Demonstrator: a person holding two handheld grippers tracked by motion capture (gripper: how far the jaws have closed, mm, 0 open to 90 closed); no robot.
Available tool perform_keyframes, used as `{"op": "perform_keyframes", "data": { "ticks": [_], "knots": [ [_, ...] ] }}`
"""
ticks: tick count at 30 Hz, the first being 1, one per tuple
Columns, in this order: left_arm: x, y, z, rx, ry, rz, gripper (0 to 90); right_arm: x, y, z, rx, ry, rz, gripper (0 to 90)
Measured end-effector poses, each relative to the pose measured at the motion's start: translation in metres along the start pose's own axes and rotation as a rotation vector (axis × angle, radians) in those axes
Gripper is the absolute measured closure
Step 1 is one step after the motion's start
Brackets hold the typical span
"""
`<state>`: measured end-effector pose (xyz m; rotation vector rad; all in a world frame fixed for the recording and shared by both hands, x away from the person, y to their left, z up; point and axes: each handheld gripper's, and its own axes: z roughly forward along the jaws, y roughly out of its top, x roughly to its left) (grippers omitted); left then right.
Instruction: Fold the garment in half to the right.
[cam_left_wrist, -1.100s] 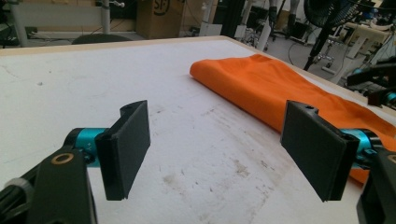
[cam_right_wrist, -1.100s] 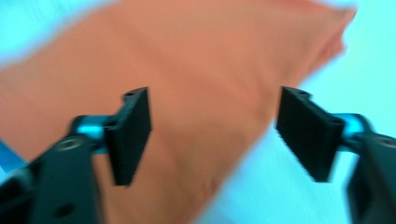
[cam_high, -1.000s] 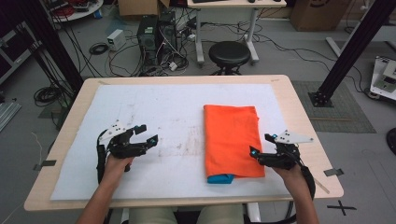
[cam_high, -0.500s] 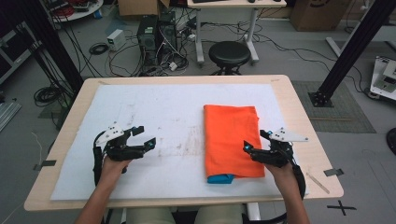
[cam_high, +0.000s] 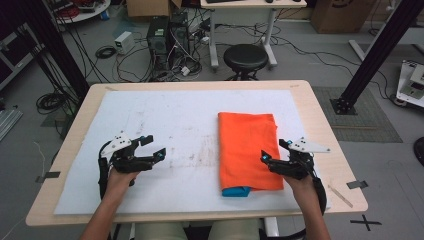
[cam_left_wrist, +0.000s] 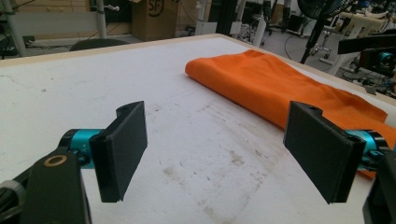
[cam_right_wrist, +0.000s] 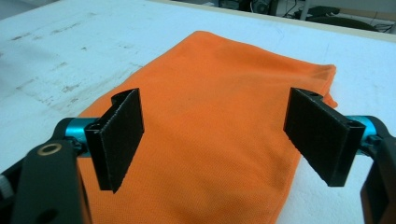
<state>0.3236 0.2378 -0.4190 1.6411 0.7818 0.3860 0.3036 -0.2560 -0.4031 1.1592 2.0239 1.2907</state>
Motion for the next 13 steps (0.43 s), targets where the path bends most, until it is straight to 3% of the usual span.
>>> {"op": "perform_keyframes", "data": {
  "ticks": [13],
  "knots": [
    [-0.0001,-0.0001,-0.0002,-0.001,-0.002,-0.001,21.7,-0.0016,0.0,-0.0037,-0.016,-0.01,0.005,20.5]
  ]
}}
